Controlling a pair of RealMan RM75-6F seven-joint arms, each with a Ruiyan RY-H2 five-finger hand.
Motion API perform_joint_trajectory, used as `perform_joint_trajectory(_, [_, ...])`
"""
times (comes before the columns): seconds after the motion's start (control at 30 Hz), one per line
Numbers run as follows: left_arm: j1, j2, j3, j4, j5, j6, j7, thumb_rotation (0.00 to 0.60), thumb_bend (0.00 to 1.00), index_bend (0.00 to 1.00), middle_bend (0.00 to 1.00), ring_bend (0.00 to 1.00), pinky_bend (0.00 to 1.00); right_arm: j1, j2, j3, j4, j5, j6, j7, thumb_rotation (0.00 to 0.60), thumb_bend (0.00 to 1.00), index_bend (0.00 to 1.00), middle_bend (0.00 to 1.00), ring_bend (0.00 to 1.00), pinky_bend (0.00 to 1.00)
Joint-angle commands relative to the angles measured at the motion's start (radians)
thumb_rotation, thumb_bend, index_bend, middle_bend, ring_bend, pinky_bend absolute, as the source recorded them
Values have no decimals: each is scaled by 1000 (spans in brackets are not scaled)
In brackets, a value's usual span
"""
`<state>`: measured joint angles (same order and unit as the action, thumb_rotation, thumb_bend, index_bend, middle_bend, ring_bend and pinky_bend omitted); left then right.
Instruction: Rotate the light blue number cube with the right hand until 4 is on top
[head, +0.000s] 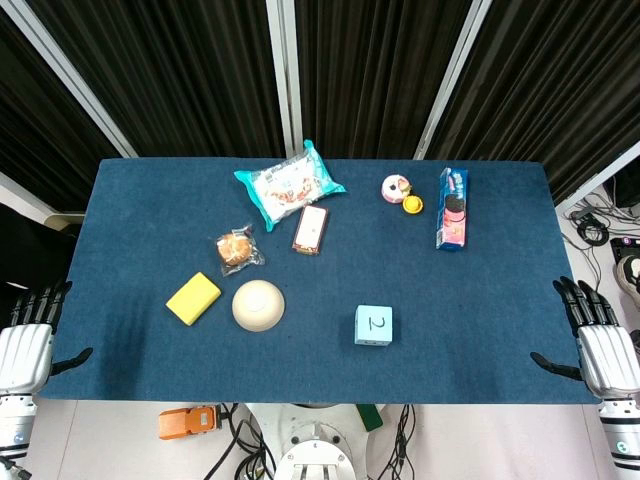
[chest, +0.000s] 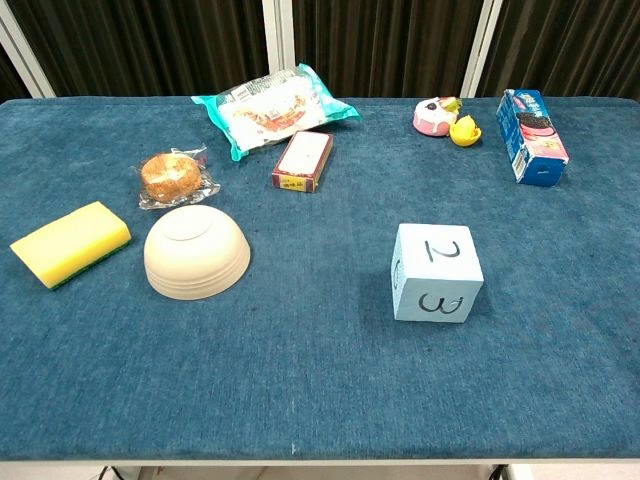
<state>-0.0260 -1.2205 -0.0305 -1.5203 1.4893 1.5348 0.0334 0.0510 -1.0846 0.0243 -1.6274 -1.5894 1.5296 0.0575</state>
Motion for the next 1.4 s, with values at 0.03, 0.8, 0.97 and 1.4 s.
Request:
perform_joint_trajectory(0.03, [-3, -1, -2, 2, -1, -4, -1, 600, 0, 0, 6, 0, 0, 4, -1, -4, -5, -4, -11, -8, 559, 119, 0, 96, 0, 142])
perform_joint_trajectory(0.8, [-15, -22, -4, 49, 18, -4, -49, 600, 0, 0, 6, 0, 0, 375, -173, 90, -511, 482, -463, -903, 562, 120, 0, 96, 18, 223])
perform_joint_trajectory(0.97, [-12, -33, -3, 73, 8, -10, -67, 600, 0, 0, 6, 0, 0, 474, -275, 112, -509, 662, -442, -1037, 561, 121, 5, 95, 18, 223])
perform_joint_trajectory(1.4, [-12, -48, -6, 113, -1, -17, -99, 600, 0, 0, 6, 0, 0, 675, -466, 143, -414, 962, -332, -1189, 559, 134, 129, 96, 18, 216])
